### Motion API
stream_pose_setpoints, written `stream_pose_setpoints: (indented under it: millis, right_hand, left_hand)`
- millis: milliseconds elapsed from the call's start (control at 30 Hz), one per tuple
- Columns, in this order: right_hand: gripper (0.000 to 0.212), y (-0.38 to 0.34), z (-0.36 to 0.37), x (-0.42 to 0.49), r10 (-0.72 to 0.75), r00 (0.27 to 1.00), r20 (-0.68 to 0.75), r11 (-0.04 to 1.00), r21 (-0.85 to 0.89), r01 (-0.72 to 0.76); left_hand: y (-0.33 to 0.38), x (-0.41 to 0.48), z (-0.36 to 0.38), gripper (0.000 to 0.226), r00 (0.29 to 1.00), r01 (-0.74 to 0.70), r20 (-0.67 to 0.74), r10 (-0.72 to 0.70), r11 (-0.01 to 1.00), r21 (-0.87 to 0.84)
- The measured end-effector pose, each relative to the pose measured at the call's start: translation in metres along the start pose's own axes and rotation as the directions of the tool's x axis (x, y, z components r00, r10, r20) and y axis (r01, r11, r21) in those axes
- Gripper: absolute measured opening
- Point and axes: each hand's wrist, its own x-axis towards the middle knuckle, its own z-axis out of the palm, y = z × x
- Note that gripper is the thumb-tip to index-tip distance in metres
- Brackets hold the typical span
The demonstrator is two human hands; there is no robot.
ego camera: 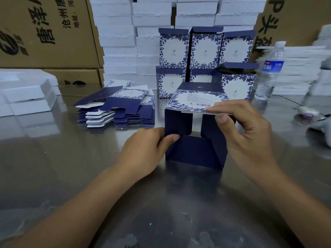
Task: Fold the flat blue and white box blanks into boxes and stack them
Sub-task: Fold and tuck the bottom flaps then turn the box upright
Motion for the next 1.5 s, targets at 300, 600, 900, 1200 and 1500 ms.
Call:
stream_pose_setpoints:
  millis: [300, 600, 900, 1200, 1500]
  right_hand:
    - [0.030, 0.001, 0.000, 0.000, -0.007, 1.000, 0.001, 1.000, -0.017, 0.007]
    - [0.026, 0.002, -0.002, 0.000, 0.006, 1.000, 0.022, 1.000, -0.025, -0.005]
    - [0.013, 0.001, -0.002, 0.000, 0.007, 0.999, 0.048, 0.999, -0.037, -0.005]
    - [0.013, -0.001, -0.003, 0.000, 0.019, 0.998, 0.052, 0.999, -0.040, -0.017]
    - [0.021, 0.000, -0.002, 0.000, 0.024, 0.999, 0.035, 1.000, -0.011, -0.024]
  left_hand:
    - [-0.004, 0.002, 0.000, 0.047, 1.000, -0.004, 0.026, 0.005, 0.999, -0.032]
    - [-0.008, 0.000, 0.003, 0.041, 0.989, 0.041, 0.144, -0.041, 0.999, 0.002]
    - [-0.016, 0.001, 0.002, 0.038, 0.967, 0.057, 0.245, -0.066, 0.997, 0.044]
    - [-0.017, 0.001, 0.004, 0.036, 0.975, 0.024, 0.221, -0.019, 0.999, -0.022]
    - [-0.021, 0.002, 0.001, 0.029, 0.960, 0.004, 0.279, -0.008, 1.000, 0.014]
